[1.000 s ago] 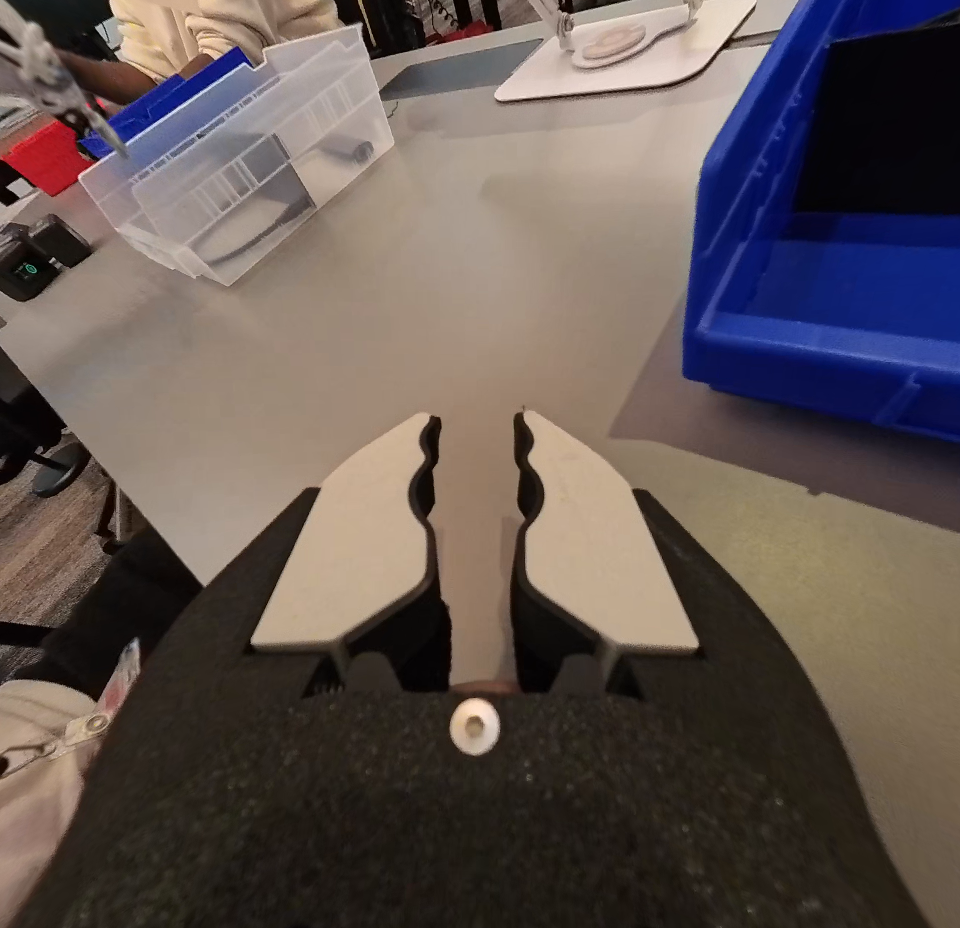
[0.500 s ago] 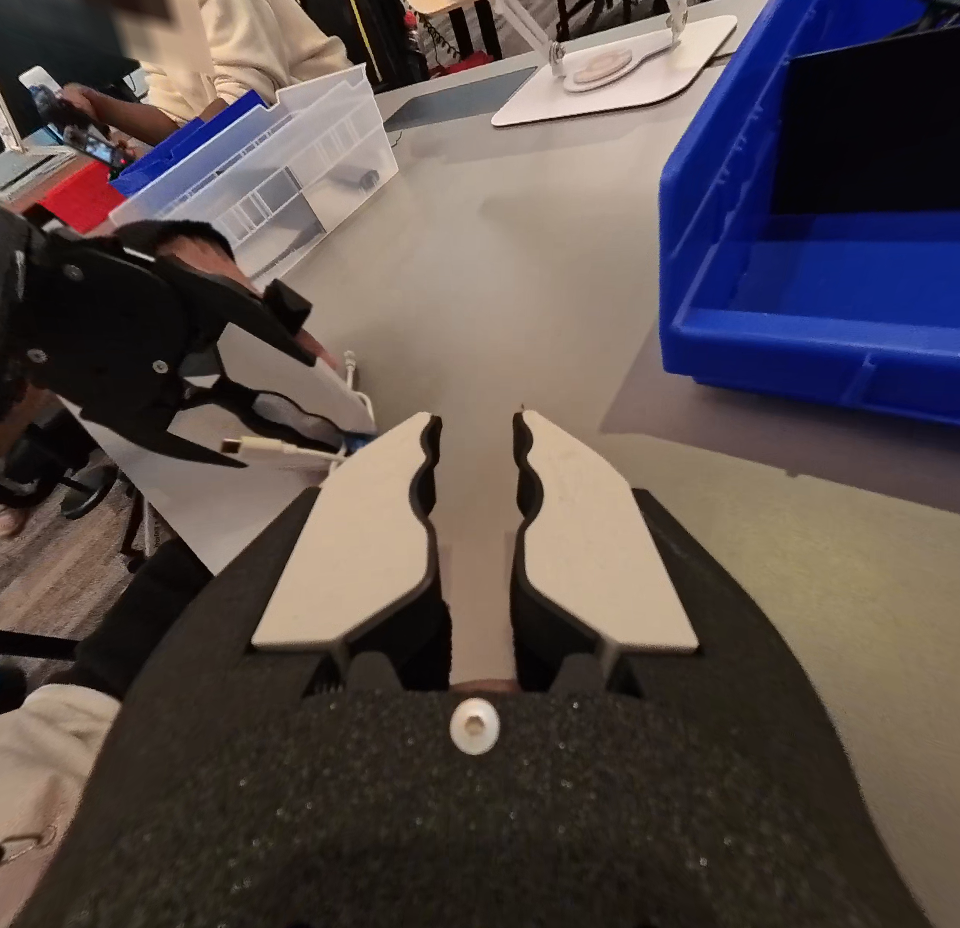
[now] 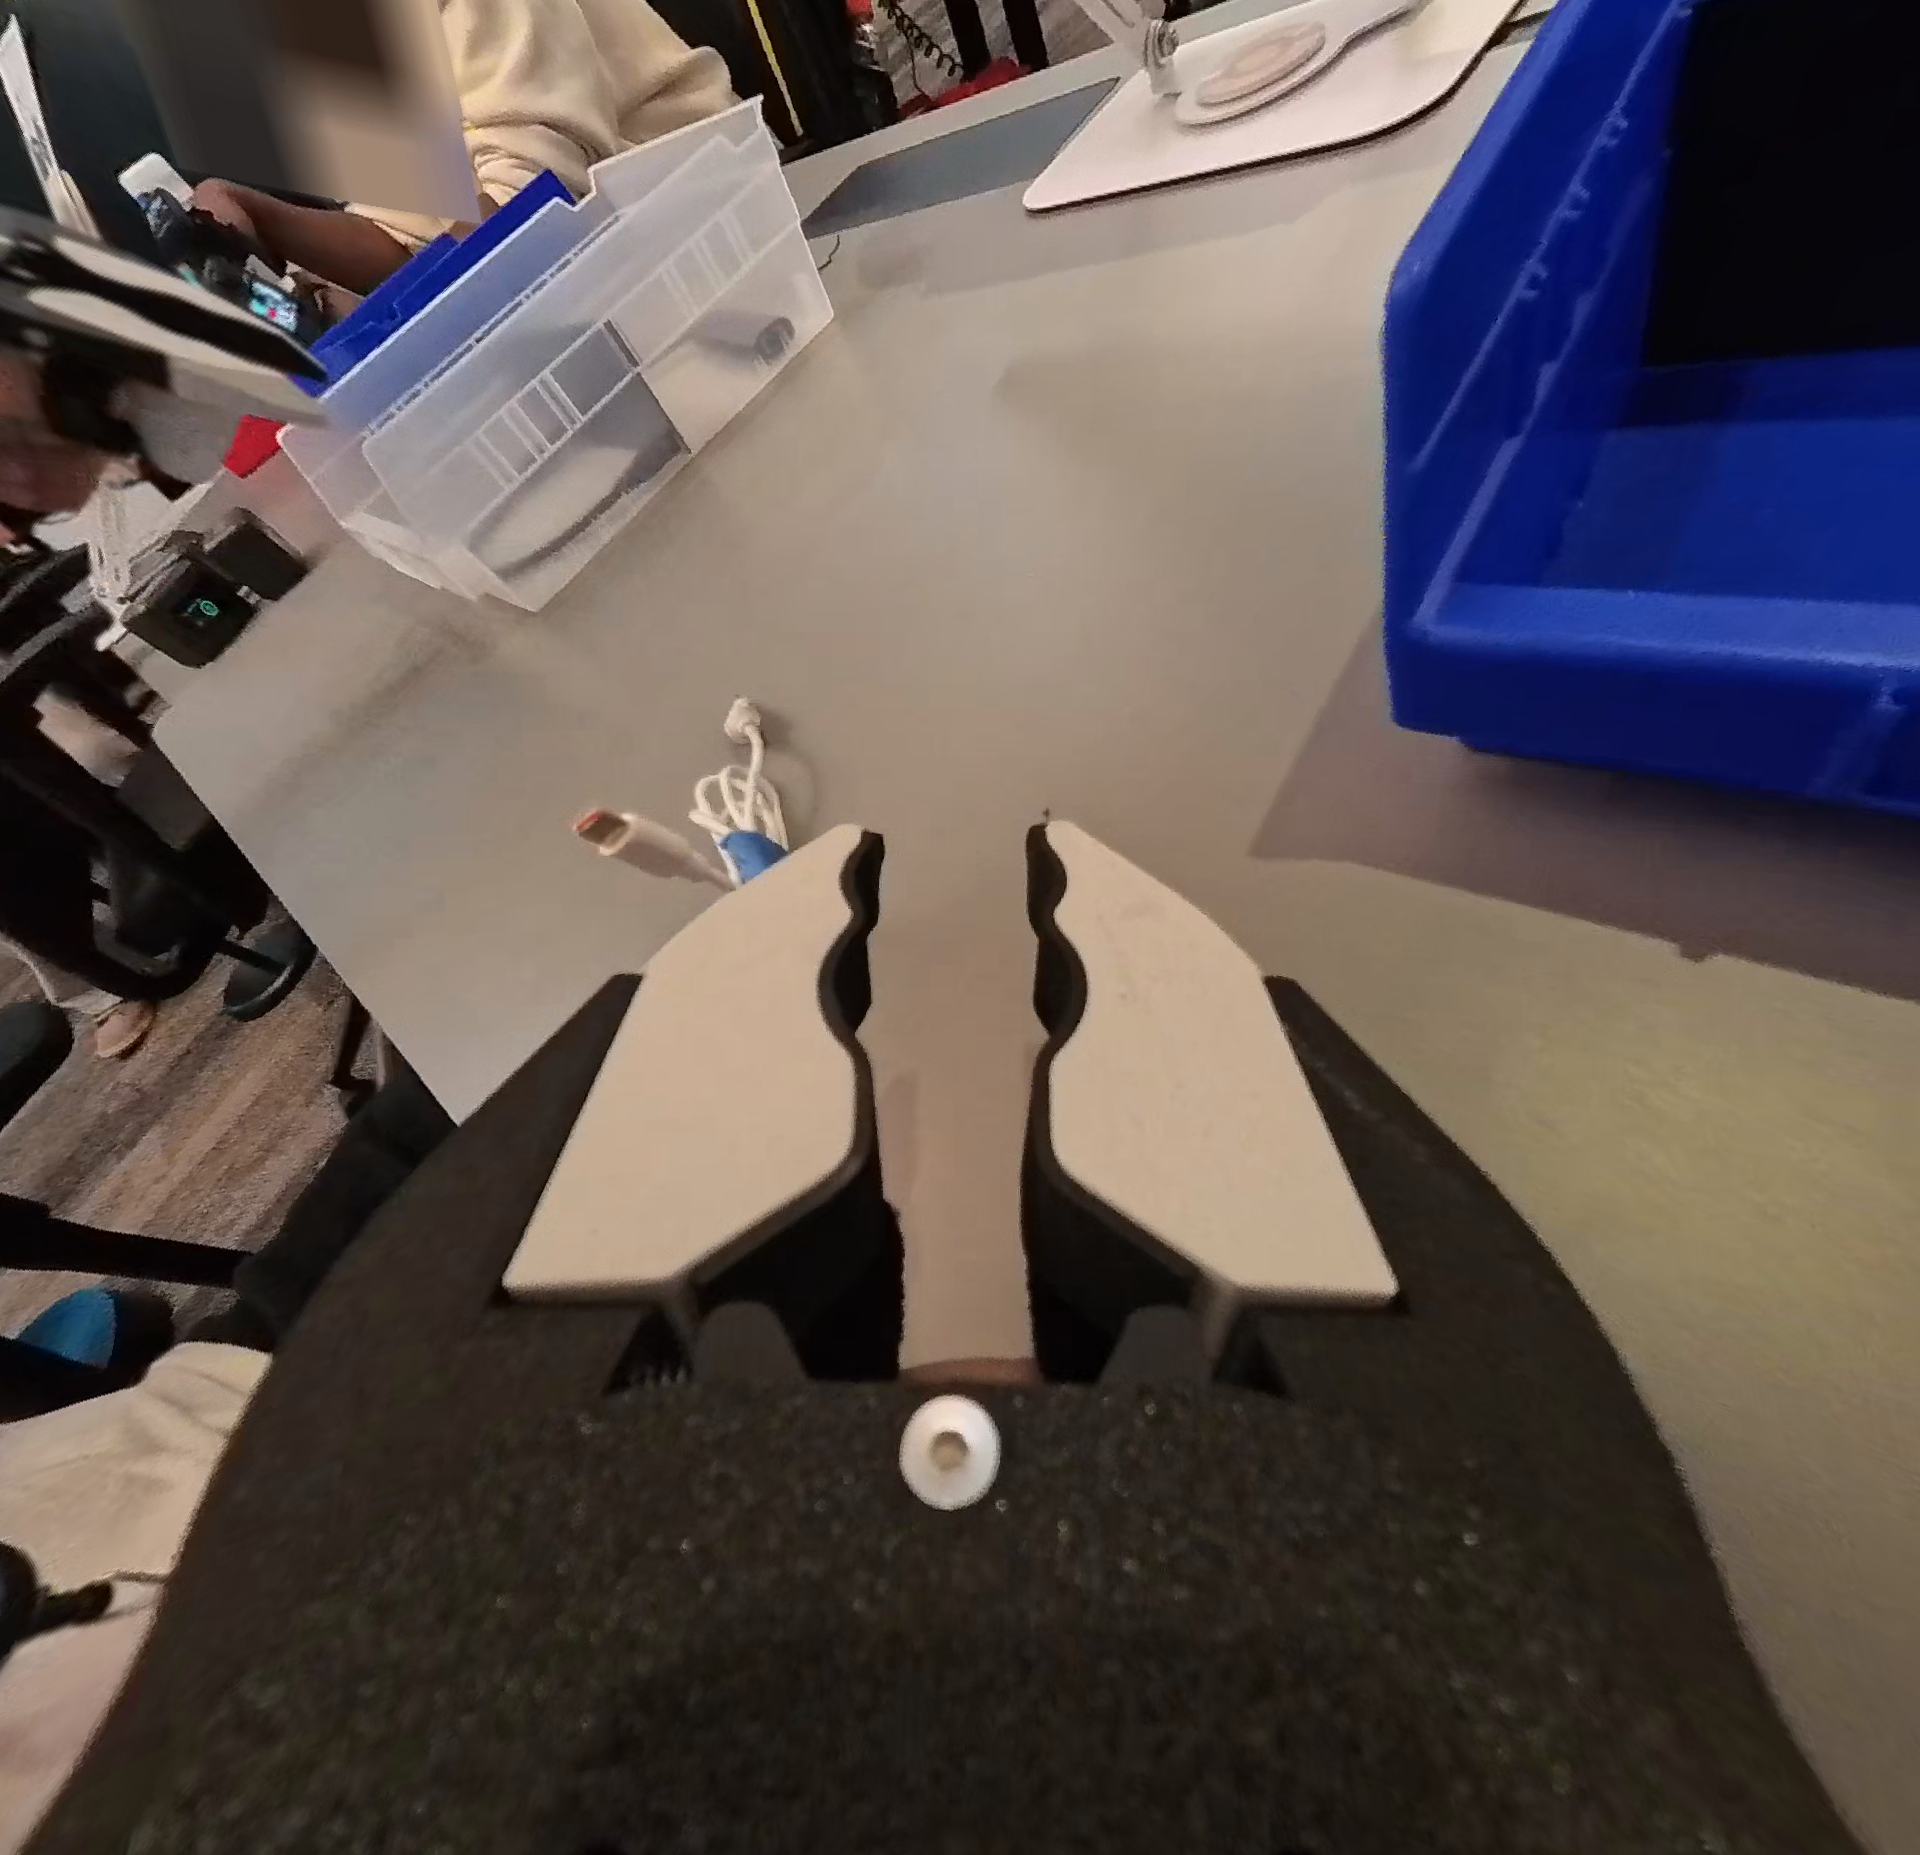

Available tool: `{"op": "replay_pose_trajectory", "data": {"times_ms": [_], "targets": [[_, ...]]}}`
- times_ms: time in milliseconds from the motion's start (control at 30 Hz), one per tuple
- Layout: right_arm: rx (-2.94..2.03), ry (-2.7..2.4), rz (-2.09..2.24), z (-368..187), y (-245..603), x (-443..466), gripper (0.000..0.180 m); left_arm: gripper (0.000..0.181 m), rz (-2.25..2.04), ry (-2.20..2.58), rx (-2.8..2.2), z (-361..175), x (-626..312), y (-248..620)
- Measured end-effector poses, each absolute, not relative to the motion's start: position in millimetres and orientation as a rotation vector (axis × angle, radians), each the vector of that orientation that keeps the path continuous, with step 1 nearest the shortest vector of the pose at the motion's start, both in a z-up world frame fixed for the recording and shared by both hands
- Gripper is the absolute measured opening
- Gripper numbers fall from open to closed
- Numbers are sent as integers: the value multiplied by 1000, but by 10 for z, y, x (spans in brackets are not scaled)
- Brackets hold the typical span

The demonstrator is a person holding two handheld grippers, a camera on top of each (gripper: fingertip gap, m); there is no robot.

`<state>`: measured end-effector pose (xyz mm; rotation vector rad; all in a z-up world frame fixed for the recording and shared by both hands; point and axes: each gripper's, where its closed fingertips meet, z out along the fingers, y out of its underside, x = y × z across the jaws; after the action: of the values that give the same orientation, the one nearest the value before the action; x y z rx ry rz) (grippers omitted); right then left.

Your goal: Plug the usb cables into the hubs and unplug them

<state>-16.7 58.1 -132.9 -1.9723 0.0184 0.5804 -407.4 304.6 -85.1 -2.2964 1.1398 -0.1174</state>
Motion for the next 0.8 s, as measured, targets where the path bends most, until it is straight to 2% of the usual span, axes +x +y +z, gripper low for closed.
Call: {"op": "replay_pose_trajectory", "data": {"times_ms": [67,233,667,800], "targets": [[-1975,16,591,-1333,604,-191,27,36,33,942,-2488,-1123,-4459,3362],[-1984,-4,599,-1340,619,-262,27,38,225,628,-2732,-1627,-4711,3685],[-1955,-9,713,-1291,529,-267,27,44,60,163,-2795,-1843,-4717,3952],[-1959,-27,699,-1290,520,-249,27,33,-7,121,-2779,-1914,-4684,3962]]}}
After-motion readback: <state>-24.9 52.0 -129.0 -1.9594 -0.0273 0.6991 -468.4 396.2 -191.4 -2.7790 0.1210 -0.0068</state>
